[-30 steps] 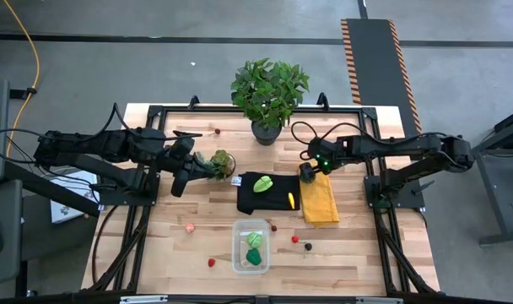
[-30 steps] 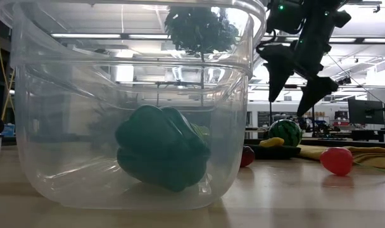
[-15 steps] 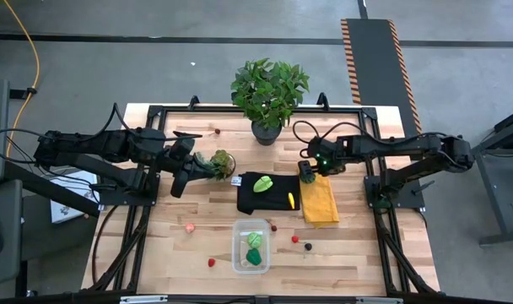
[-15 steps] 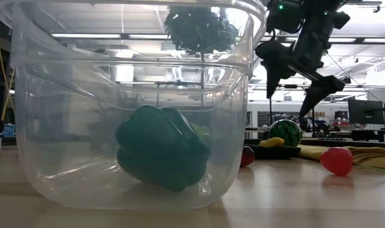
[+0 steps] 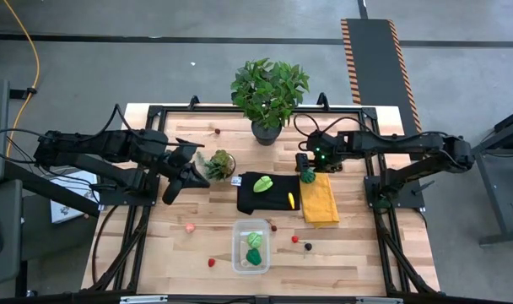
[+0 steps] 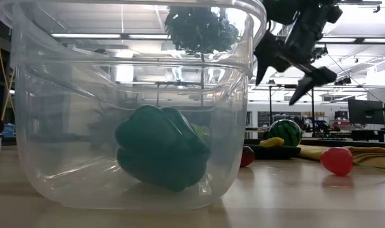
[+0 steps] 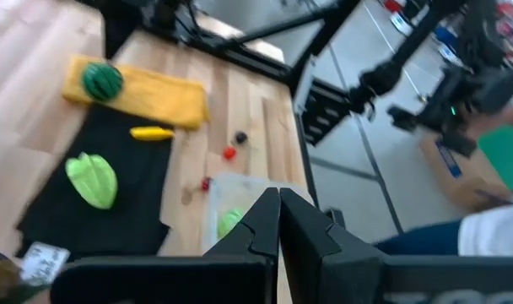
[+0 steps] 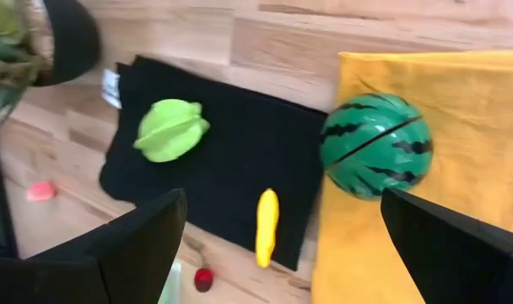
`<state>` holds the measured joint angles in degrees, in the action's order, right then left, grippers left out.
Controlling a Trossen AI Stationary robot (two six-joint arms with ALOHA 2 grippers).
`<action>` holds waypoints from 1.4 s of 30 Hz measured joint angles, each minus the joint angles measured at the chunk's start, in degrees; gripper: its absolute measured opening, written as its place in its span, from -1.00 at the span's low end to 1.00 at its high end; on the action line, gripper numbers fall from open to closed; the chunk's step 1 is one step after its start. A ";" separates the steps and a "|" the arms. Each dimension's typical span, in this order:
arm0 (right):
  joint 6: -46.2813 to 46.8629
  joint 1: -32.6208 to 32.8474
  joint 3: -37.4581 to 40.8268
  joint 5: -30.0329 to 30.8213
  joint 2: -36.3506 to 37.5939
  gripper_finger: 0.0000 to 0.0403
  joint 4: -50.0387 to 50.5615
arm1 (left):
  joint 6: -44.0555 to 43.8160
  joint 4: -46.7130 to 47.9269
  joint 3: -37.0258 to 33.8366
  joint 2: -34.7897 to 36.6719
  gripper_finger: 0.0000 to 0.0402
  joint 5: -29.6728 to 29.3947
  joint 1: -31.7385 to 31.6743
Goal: Pick and placing Produce into tupperware
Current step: Put the watermelon into the bin
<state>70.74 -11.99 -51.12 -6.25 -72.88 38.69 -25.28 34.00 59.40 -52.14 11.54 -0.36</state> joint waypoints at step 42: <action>-1.84 -0.04 -21.64 -0.72 -15.45 0.91 27.32 | 4.26 5.24 0.00 0.02 -1.00 3.05 0.00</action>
<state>68.89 -12.03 -72.76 -6.98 -88.34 66.01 -21.02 39.24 59.40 -52.12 14.59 -0.36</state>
